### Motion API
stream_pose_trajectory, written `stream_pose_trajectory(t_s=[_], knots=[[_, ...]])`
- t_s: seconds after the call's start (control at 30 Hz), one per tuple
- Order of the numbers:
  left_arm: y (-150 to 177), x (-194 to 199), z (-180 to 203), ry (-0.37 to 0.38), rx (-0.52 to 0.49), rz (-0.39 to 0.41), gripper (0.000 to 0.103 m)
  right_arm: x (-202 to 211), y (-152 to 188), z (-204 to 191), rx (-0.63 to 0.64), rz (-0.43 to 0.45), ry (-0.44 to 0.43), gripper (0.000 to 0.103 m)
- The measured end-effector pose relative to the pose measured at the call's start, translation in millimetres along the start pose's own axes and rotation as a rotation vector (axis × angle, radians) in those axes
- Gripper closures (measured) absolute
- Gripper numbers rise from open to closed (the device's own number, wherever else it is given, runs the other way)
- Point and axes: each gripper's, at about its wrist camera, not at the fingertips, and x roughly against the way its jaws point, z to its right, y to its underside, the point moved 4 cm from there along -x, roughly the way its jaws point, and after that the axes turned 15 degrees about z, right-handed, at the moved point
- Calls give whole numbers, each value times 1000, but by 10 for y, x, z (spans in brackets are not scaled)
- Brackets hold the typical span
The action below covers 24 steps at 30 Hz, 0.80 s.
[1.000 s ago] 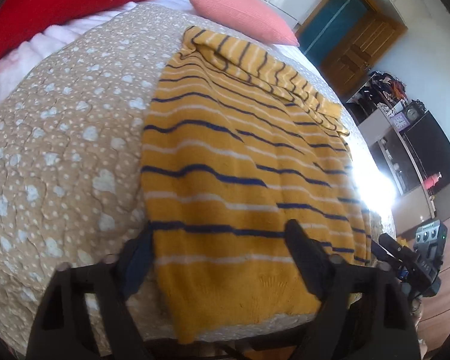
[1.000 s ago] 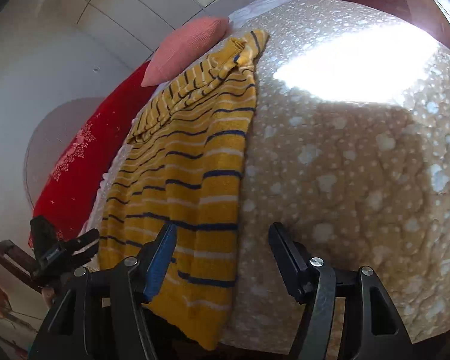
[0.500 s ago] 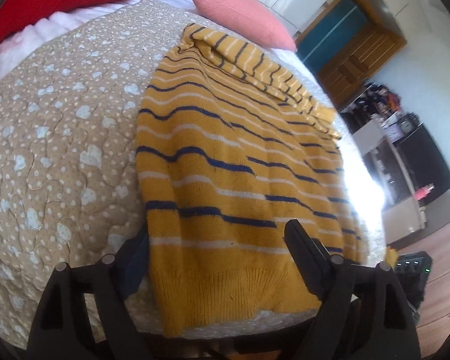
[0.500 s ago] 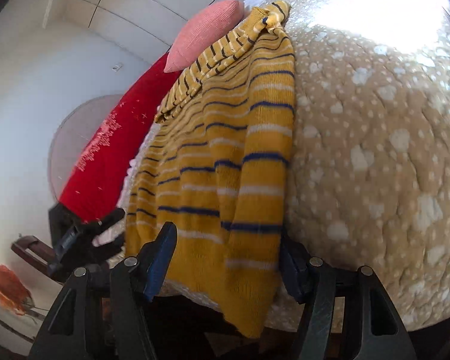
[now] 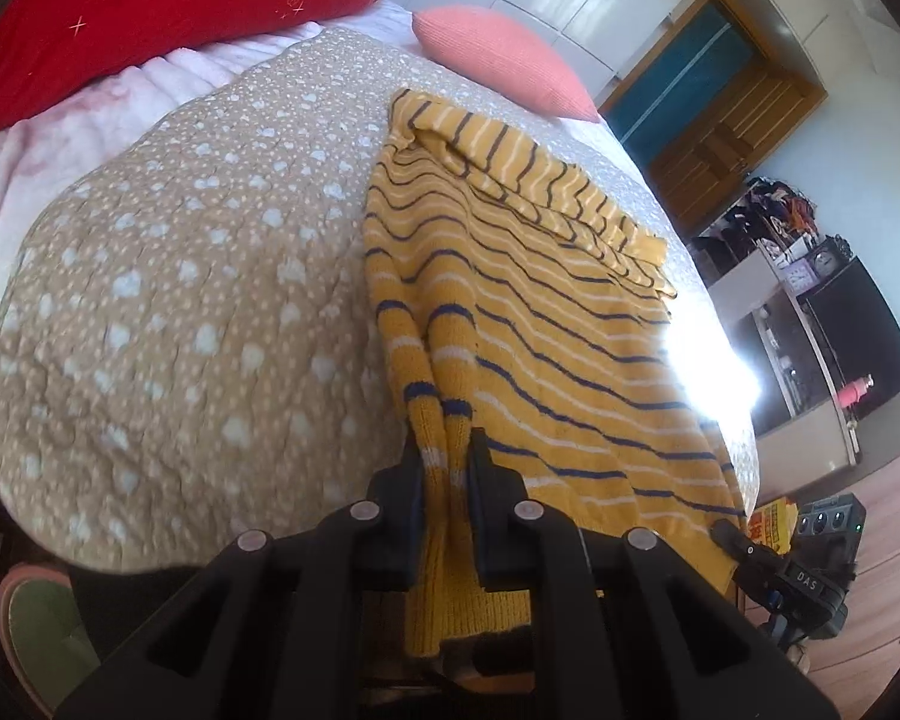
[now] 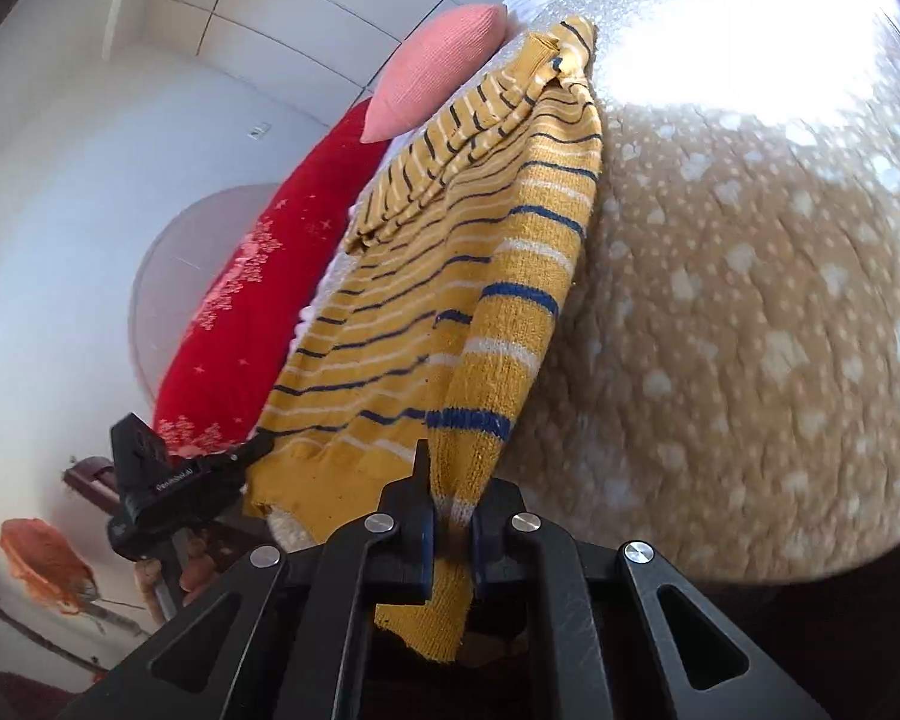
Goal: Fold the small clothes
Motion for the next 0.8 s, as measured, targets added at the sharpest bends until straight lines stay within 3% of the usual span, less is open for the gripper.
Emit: stream_pose_trajectory(t_s=[0.13, 0.23, 0.4, 0.53, 0.67, 0.8], knots=[[192, -38, -46, -27, -20, -26, 91, 32, 117, 16, 21, -40, 27, 94], [51, -91, -106, -2, 24, -30, 91, 10, -29, 8, -11, -25, 6, 94], [-453, -186, 29, 20, 20, 25, 91, -130, -442, -220, 34, 22, -55, 93], [-1015, -420, 282, 3, -34, 87, 91, -433, -942, -472, 112, 70, -50, 93], [-1522, -887, 448, -14, -48, 86, 91, -885, -1455, -553, 88, 91, -34, 93], [-1821, -1432, 482, -52, -40, 53, 91, -1319, -1883, -415, 54, 100, 31, 93]])
